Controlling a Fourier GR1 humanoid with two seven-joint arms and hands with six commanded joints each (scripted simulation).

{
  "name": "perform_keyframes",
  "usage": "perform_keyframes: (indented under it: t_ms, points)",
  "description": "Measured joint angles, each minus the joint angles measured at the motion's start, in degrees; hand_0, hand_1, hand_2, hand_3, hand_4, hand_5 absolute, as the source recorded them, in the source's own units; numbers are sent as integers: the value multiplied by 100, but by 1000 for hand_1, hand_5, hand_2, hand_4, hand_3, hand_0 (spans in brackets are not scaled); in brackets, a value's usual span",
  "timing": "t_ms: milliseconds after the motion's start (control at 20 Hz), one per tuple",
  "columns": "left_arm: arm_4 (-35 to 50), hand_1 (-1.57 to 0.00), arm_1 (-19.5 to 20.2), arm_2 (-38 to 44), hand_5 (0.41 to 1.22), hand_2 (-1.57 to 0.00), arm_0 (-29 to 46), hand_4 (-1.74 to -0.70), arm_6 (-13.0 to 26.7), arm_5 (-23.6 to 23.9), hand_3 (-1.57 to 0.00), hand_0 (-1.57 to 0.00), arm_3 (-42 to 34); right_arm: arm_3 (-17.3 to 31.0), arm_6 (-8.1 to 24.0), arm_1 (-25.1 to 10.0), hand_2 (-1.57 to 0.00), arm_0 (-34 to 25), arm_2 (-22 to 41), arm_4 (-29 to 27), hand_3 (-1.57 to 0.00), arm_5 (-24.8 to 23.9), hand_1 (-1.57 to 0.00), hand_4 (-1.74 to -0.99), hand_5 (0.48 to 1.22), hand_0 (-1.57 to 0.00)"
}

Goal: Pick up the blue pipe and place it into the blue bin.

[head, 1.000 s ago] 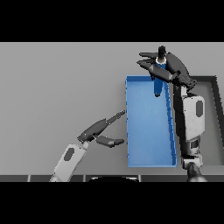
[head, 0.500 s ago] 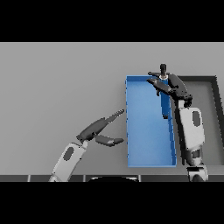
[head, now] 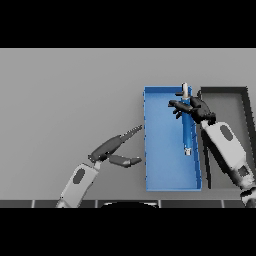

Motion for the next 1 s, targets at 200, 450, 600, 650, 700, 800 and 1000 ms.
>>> perform_keyframes:
  t_ms: [200,450,600,650,700,800,1000]
  points:
    - [55,1,-19,11,494,1,19,-924,62,-23,1,1,0,-185,-15,-512,-323,-380,862,-254,-95,22,-335,-1279,1010,-354]
    - [26,1,0,-7,496,1,10,-929,98,-16,1,1,-26,-442,0,-889,-105,-591,1705,359,-30,722,-109,-1190,809,-115]
    - [37,1,38,3,496,1,57,-930,73,-10,1,1,-97,-405,-1,-1016,-53,-792,2014,349,-15,785,-55,-1144,759,-59]
    - [27,1,8,-1,496,1,18,-931,127,-3,1,1,-61,-358,1,-1014,-42,-820,2014,350,-12,835,-44,-1125,747,-47]
    - [43,1,61,9,497,1,70,-931,53,-28,1,1,-86,-346,1,-996,-34,-838,2039,366,-9,850,-35,-1110,736,-37]
    - [29,1,-17,21,495,1,-15,-931,169,-2,1,1,38,-298,-118,-987,-21,-807,2085,436,-6,933,-22,-1095,718,-23]
    - [84,1,101,83,496,1,53,-930,29,-34,1,1,-40,-288,-177,-1029,-17,-869,2145,503,-4,1177,-17,-1084,711,-19]
